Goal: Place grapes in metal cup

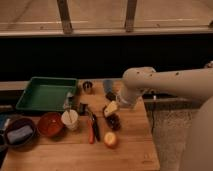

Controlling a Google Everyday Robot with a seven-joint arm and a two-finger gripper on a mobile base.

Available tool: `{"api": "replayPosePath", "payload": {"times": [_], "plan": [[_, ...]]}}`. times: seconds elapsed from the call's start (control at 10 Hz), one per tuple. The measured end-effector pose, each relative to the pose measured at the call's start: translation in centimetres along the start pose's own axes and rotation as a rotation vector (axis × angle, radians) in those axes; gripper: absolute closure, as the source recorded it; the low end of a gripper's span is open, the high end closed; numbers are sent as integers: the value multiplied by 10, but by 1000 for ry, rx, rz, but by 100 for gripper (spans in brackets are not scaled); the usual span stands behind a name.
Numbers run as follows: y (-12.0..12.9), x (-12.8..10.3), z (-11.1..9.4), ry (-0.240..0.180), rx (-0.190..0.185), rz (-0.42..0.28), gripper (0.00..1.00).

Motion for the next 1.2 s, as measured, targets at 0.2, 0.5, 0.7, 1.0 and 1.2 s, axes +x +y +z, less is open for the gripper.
{"api": "replayPosePath", "payload": {"times": [0.2,0.5,0.7,1.0,1.2], "plan": [[18,-6,29,32,-41,-57,20],[20,-8,62,16,-108,-65,20],[21,-9,61,15,-108,-65,20],[18,-11,64,25,-78,-72,20],[10,-24,77,33,49,-98,20]]}}
